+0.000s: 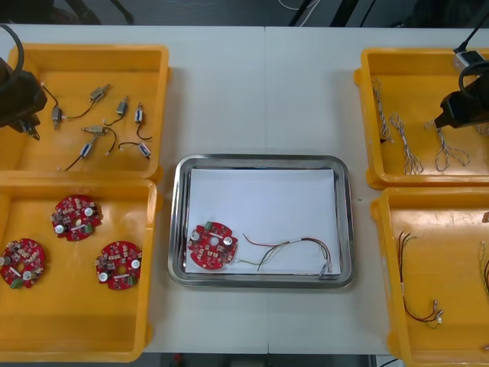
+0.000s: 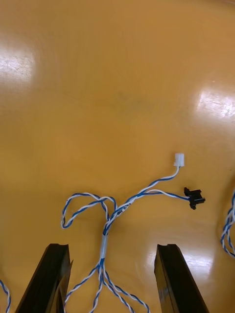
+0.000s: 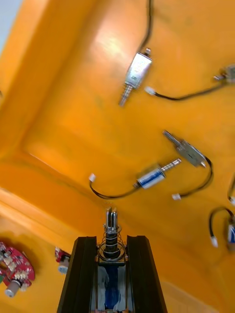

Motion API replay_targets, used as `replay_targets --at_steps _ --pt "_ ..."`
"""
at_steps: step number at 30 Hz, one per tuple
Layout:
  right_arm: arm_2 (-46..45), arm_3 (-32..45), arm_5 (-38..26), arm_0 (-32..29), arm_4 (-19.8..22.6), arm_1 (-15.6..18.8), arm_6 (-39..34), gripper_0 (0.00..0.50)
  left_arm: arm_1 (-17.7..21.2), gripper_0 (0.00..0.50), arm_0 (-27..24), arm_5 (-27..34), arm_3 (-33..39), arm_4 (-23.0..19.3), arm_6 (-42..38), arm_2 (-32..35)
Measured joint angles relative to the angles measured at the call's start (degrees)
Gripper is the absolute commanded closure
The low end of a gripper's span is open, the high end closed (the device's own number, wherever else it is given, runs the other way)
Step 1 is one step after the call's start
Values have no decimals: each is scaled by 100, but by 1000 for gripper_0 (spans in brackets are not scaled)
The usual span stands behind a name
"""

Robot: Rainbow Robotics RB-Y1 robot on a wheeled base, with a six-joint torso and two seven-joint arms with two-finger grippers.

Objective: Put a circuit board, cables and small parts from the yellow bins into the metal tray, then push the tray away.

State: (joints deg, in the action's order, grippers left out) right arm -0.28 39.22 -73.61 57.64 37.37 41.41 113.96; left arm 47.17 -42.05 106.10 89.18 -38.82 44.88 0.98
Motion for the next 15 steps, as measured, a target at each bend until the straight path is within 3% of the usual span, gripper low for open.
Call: replay_targets --at_steps 8,15 --pt "28 -16 360 -76 -15 -116 0 0 -158 500 0 301 1043 -396 0 -154" --pt "502 -16 469 -124 4 -118 -13 0 -542 500 -131 296 1282 -401 -1 -977"
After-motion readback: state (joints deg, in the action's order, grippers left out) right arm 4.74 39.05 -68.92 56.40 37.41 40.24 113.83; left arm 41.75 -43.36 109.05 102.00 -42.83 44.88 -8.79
